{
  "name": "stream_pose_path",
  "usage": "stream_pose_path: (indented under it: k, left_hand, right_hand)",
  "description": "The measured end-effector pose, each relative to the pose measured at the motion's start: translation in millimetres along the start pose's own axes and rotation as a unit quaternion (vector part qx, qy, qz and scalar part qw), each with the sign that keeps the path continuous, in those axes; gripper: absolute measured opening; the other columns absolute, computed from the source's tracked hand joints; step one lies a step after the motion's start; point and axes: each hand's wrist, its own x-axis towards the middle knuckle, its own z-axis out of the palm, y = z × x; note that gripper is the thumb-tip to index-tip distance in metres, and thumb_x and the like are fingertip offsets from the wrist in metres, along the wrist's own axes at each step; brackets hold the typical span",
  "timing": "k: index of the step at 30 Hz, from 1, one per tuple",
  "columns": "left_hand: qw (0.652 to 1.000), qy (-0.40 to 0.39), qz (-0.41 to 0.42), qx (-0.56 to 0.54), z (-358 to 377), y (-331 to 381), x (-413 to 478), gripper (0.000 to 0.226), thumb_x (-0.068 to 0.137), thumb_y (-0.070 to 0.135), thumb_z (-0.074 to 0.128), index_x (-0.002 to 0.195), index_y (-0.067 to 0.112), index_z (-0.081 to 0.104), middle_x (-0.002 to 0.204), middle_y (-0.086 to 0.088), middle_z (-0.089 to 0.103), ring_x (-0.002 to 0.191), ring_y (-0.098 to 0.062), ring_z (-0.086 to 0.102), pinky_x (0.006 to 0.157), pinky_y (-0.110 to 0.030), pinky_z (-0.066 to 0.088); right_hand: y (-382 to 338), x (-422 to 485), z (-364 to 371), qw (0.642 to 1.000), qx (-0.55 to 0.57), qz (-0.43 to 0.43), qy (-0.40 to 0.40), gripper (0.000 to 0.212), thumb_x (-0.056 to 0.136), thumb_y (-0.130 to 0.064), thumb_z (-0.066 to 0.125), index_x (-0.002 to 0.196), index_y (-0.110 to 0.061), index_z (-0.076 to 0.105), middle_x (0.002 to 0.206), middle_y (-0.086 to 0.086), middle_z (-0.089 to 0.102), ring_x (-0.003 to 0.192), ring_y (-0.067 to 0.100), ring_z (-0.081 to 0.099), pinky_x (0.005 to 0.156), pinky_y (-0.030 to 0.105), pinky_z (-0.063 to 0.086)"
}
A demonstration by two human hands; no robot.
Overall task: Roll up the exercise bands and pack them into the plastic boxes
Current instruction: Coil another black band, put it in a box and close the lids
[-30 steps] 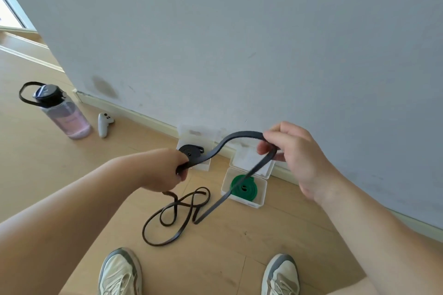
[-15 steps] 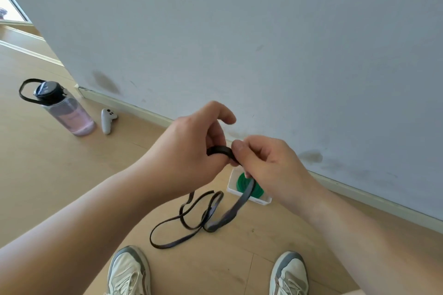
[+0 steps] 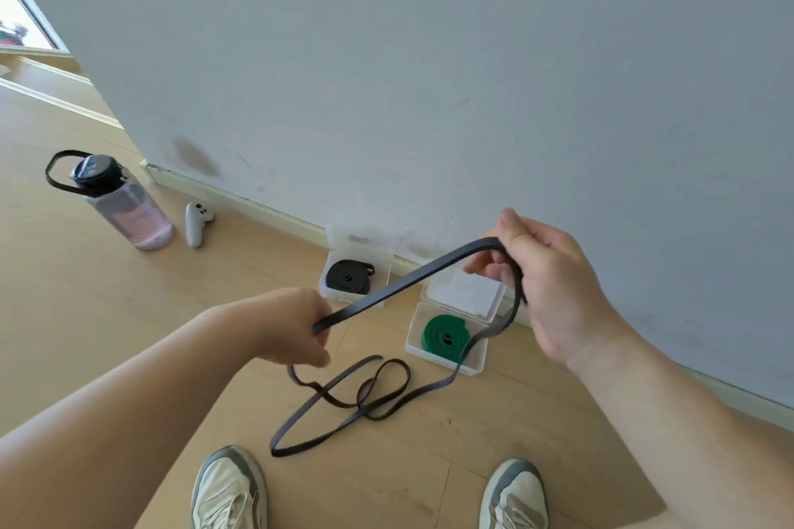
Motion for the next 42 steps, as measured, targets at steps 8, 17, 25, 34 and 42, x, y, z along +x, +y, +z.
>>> stream_pose_path:
  k: [8, 17, 25, 34, 42]
  left_hand:
    - [0.978, 0.153, 0.105, -0.1, -39, 26, -51, 0.01, 0.1, 0.035, 0.056, 0.097, 0.035, 0.066, 0.078, 0.008, 0.063, 0.068, -0.014, 0.058, 0.063, -0.024, 0.047]
    - [0.869, 0.305, 0.268, -0.281, -40, 67, -64, 0.059, 0.084, 0.007, 0.069, 0.135, 0.033, 0.053, 0.085, 0.008, 0.066, 0.079, -0.01, 0.064, 0.07, -0.015, 0.051]
    - [0.992, 0.002, 0.1, -0.075, -1, 30, -15, 0.022, 0.087, 0.014, 0.058, 0.096, 0.031, 0.068, 0.097, 0.011, 0.068, 0.09, -0.009, 0.066, 0.076, -0.022, 0.054]
    - [0.985, 0.168, 0.026, -0.007, -33, 22, -25, 0.029, 0.096, 0.005, 0.041, 0.1, 0.031, 0.052, 0.099, 0.007, 0.054, 0.083, -0.018, 0.058, 0.07, -0.031, 0.05]
    - [0.936, 0.254, 0.218, -0.113, -33, 74, -62, 0.027, 0.099, 0.015, 0.054, 0.119, 0.032, 0.049, 0.095, 0.016, 0.067, 0.081, 0.0, 0.058, 0.067, -0.015, 0.046]
  right_hand:
    - [16, 8, -19, 0.961, -0.252, 0.1, -0.044, 0.054, 0.104, -0.062, 0.033, 0.101, -0.025, 0.072, 0.109, -0.007, 0.073, 0.116, 0.012, 0.063, 0.104, 0.037, 0.044]
    - [0, -16, 32, 0.98, -0.084, -0.048, -0.176, 0.039, 0.096, -0.049, 0.056, 0.074, -0.017, 0.063, 0.075, 0.021, 0.068, 0.076, 0.031, 0.063, 0.089, 0.055, 0.051]
    - [-13, -12, 20, 0.98, 0.136, -0.085, -0.121, 0.029, 0.099, -0.026, 0.057, 0.072, -0.017, 0.055, 0.073, 0.005, 0.062, 0.075, 0.023, 0.065, 0.089, 0.044, 0.055]
    - [-2, -1, -24, 0.978, -0.19, 0.074, 0.042, 0.028, 0.099, -0.038, 0.056, 0.097, -0.011, 0.062, 0.104, 0.005, 0.07, 0.106, 0.025, 0.063, 0.084, 0.034, 0.047]
    - [5, -24, 20, 0.985, -0.121, -0.008, -0.126, 0.026, 0.105, -0.047, 0.048, 0.116, -0.034, 0.068, 0.114, -0.014, 0.072, 0.113, -0.003, 0.063, 0.099, 0.028, 0.046]
